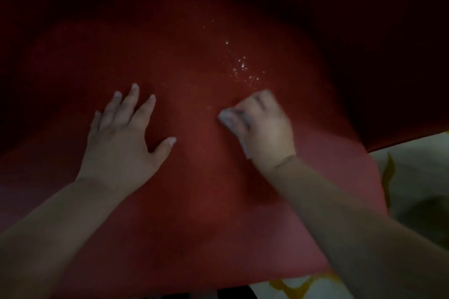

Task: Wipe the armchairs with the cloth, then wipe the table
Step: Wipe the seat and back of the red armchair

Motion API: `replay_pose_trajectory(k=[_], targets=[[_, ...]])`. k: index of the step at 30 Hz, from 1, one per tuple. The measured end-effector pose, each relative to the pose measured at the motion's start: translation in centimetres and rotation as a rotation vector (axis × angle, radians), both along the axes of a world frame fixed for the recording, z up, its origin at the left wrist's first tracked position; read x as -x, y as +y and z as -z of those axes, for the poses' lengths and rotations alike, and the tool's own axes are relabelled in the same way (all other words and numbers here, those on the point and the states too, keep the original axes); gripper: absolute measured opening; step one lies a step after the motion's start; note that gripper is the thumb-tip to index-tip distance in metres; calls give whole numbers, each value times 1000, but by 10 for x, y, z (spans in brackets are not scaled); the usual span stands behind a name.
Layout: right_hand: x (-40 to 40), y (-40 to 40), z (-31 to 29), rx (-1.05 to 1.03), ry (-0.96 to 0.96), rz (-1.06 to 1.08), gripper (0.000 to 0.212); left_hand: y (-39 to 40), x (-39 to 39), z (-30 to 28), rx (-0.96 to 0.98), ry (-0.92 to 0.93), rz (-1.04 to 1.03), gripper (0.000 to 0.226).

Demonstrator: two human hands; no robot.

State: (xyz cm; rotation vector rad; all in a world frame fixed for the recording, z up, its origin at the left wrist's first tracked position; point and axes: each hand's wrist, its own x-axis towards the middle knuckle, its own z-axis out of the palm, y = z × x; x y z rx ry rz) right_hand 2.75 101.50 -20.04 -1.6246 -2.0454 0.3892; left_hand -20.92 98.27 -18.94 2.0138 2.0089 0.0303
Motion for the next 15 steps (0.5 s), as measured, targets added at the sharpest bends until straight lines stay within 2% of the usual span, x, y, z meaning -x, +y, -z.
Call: replay_pose_trajectory(k=[2,4,6,10,12,15], targets=[[-28,37,1,-7,-35,194,32,9,6,-1,-1,2,-33,84],[-47,69,2,26,22,426,27,18,11,-1,8,2,-55,84],[-37,80,6,29,89,540,23,26,15,-1,11,0,-63,85],[12,59,9,11,144,306,17,37,14,-1,9,-16,-79,85],[7,65,7,17,132,222,17,42,12,0,5,-24,-78,85],[-21,104,4,20,102,377,20,50,9,4,12,-29,-82,89]])
